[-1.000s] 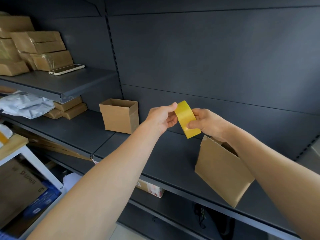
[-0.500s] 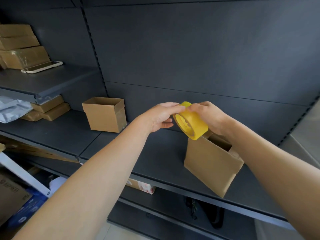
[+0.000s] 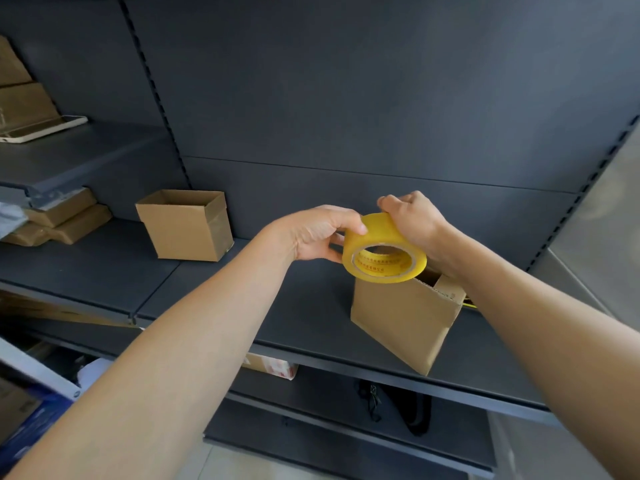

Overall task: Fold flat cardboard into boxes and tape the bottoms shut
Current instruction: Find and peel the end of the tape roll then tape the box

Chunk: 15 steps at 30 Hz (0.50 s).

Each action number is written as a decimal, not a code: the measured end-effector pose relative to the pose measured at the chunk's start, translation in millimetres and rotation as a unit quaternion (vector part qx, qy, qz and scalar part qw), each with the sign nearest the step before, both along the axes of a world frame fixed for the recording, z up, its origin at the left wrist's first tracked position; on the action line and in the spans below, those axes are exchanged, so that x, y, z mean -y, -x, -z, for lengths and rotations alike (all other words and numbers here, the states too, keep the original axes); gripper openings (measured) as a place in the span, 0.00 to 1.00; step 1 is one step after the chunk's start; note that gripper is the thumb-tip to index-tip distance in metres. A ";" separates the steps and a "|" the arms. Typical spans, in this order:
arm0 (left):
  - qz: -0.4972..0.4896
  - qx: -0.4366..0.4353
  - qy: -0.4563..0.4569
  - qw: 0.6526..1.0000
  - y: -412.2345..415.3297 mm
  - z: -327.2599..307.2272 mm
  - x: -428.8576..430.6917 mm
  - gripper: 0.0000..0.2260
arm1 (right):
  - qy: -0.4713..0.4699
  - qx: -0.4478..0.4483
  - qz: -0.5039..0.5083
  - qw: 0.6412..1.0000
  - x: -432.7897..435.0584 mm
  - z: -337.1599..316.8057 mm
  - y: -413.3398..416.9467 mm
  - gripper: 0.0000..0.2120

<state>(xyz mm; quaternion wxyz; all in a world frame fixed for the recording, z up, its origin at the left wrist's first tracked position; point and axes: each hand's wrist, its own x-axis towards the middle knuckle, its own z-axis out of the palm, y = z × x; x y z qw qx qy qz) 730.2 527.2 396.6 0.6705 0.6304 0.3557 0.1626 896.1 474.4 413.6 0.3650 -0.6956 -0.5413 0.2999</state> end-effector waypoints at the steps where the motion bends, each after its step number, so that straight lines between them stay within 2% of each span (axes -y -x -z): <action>1: 0.002 -0.004 -0.003 1.000 -1.3 0.6 0.1 0.07 | -0.001 0.006 -0.001 1.000 0.9 -0.4 -0.6 0.12; 4: -0.004 -0.012 -0.009 1.000 -5.6 0.8 2.5 0.01 | -0.005 0.016 -0.006 1.000 2.1 -0.9 -1.6 0.13; 6: -0.014 -0.019 -0.012 1.000 -8.9 0.5 4.1 0.07 | -0.007 0.024 -0.007 1.000 2.9 0.3 -1.9 0.13; 10: -0.024 -0.031 -0.020 0.999 -14.7 -1.5 8.3 0.11 | -0.012 0.031 0.001 0.999 3.6 4.4 -1.3 0.13; 15: -0.035 -0.013 0.002 0.999 -12.7 -0.6 10.9 0.02 | -0.002 0.042 -0.010 0.999 5.6 1.9 -2.7 0.17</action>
